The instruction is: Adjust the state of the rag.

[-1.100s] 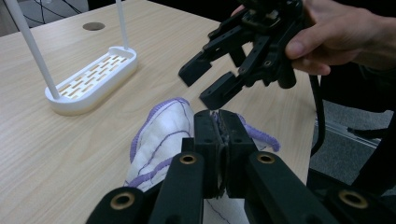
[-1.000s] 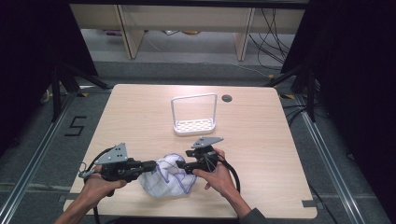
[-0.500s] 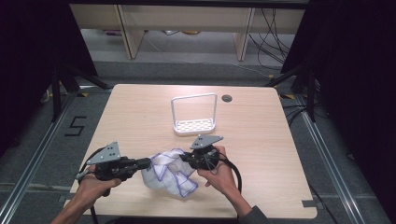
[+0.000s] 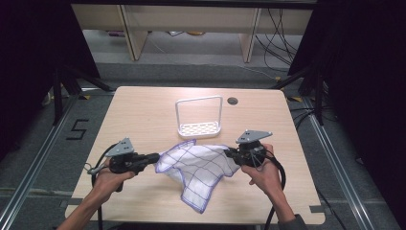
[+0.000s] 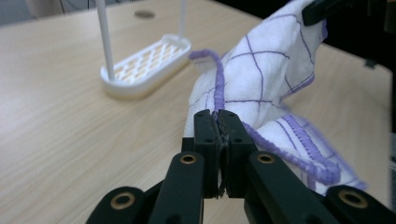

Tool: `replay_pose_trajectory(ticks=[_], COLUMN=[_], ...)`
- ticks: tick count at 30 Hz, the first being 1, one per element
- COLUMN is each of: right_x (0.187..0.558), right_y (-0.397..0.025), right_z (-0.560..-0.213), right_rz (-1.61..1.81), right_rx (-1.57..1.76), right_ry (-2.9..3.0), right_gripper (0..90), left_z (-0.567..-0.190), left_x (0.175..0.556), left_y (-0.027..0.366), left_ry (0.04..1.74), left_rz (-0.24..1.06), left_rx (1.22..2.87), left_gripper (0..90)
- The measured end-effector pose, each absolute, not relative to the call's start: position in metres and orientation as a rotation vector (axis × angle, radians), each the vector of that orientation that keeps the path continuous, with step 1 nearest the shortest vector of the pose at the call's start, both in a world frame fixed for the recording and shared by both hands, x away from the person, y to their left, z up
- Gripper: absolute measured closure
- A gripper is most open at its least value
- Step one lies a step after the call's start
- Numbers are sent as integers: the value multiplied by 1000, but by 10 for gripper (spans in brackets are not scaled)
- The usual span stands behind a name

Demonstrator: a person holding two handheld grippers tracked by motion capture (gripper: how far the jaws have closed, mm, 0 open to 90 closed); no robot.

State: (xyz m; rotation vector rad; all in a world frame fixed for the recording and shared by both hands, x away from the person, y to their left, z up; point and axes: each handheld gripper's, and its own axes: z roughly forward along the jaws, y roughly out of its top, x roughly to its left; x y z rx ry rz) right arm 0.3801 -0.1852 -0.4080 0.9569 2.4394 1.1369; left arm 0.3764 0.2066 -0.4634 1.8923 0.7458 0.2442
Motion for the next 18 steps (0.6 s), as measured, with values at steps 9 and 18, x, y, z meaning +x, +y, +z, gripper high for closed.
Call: replay_pose_trajectory(ticks=[9,18], right_x=[418,389], right_y=[-190,-212], right_z=[-479,-453], right_rz=[986,1010], right_rx=[1151,1236], right_ry=[2465,2341], right_gripper=[720,438], left_z=[-500,-477], left_x=[407,367], left_y=[210,229], left_ry=[861,959], left_rz=[223,259], left_rx=[1936,1905], left_gripper=[700,452])
